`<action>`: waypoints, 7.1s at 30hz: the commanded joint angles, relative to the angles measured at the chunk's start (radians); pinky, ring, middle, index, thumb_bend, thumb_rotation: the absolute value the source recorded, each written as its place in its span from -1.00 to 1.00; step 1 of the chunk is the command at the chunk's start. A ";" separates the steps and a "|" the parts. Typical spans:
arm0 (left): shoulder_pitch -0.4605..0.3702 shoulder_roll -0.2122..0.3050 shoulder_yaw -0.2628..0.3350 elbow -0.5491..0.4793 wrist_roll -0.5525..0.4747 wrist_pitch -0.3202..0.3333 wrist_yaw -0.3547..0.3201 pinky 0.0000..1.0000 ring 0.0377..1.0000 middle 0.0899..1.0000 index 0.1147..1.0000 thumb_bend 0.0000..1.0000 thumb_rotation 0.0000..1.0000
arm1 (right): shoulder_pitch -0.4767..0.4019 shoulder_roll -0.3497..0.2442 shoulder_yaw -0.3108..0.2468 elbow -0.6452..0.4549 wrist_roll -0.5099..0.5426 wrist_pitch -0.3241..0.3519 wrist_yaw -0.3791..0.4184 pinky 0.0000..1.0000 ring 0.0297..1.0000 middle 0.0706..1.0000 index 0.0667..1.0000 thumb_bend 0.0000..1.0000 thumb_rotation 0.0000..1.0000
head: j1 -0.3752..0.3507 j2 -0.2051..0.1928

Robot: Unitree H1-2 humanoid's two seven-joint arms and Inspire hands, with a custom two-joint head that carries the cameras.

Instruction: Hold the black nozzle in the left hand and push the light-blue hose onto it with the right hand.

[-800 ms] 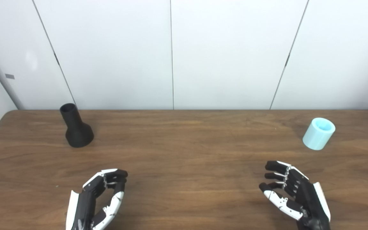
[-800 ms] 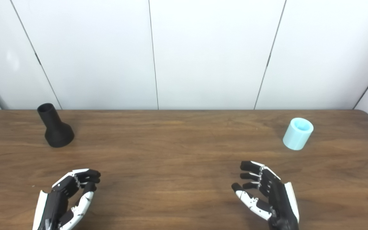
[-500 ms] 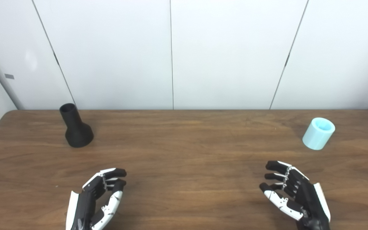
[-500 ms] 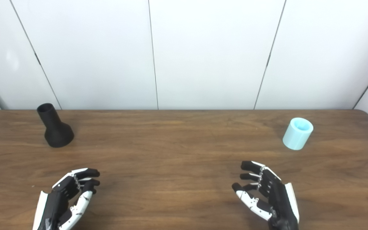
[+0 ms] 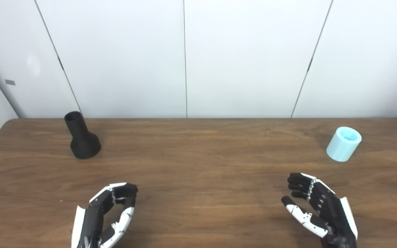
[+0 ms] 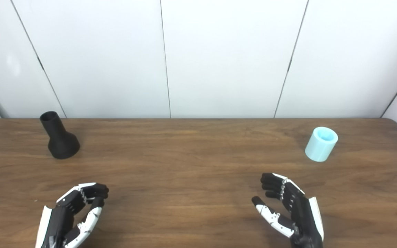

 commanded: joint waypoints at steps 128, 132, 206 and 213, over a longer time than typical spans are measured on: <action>-0.598 0.293 0.089 0.558 0.273 0.590 -0.003 0.43 0.66 0.80 0.84 1.00 -0.28 | -0.118 -0.123 -0.127 0.228 0.248 -0.070 0.107 -0.01 0.23 0.27 0.18 -0.42 0.18 | 0.462 -0.078; -0.607 0.302 0.084 0.581 0.257 0.592 -0.023 0.45 0.67 0.82 0.84 1.00 -0.25 | -0.114 -0.122 -0.127 0.221 0.243 -0.071 0.104 -0.03 0.23 0.28 0.19 -0.41 0.16 | 0.456 -0.073; -0.660 0.348 -0.139 0.851 0.321 0.402 -0.045 -0.01 0.32 0.68 0.65 1.00 -0.69 | -0.054 -0.109 -0.128 0.103 0.242 -0.008 0.098 0.04 0.25 0.30 0.21 -0.52 -0.07 | 0.387 -0.037; -0.645 0.346 -0.141 0.833 0.325 0.409 -0.055 0.29 0.54 0.70 0.69 1.00 -0.74 | -0.052 -0.110 -0.128 0.101 0.250 -0.009 0.102 0.04 0.26 0.31 0.23 -0.49 -0.06 | 0.386 -0.033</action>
